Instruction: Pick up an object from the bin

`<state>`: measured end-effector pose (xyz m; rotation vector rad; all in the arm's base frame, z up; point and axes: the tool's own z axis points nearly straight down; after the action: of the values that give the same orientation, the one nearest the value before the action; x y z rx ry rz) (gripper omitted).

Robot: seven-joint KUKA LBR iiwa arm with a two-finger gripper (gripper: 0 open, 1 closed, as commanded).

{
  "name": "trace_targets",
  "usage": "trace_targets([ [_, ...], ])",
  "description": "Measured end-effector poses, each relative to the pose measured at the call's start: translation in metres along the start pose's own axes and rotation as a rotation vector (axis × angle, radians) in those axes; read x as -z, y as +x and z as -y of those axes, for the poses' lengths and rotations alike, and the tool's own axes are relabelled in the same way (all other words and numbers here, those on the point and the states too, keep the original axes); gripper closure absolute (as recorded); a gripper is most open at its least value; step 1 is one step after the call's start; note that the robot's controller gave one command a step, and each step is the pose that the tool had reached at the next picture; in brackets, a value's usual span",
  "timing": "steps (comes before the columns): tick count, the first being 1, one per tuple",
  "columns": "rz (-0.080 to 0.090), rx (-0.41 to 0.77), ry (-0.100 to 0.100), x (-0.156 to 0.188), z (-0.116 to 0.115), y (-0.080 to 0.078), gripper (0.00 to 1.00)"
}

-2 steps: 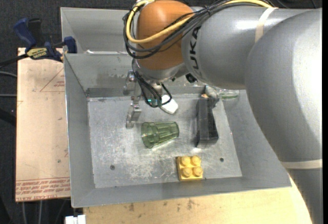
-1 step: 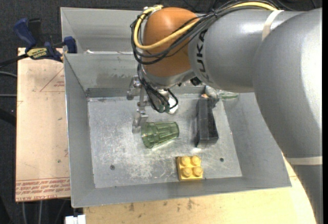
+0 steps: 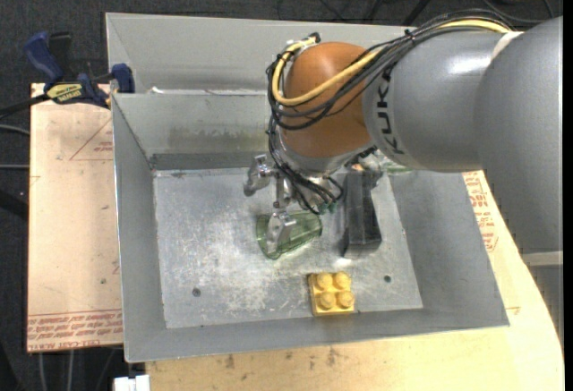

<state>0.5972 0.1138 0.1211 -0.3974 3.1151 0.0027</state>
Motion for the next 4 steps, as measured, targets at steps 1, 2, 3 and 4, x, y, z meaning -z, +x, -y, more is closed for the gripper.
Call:
trace_targets([
  [1,0.005,-0.11,0.001,-0.032,0.01,-0.019,0.0],
  [2,0.0,0.158,0.0,-0.035,0.054,0.031,1.0],
  [3,0.0,0.158,0.0,-0.035,0.054,0.031,1.0],
  [4,0.002,0.363,0.001,0.008,0.068,0.055,0.0],
])
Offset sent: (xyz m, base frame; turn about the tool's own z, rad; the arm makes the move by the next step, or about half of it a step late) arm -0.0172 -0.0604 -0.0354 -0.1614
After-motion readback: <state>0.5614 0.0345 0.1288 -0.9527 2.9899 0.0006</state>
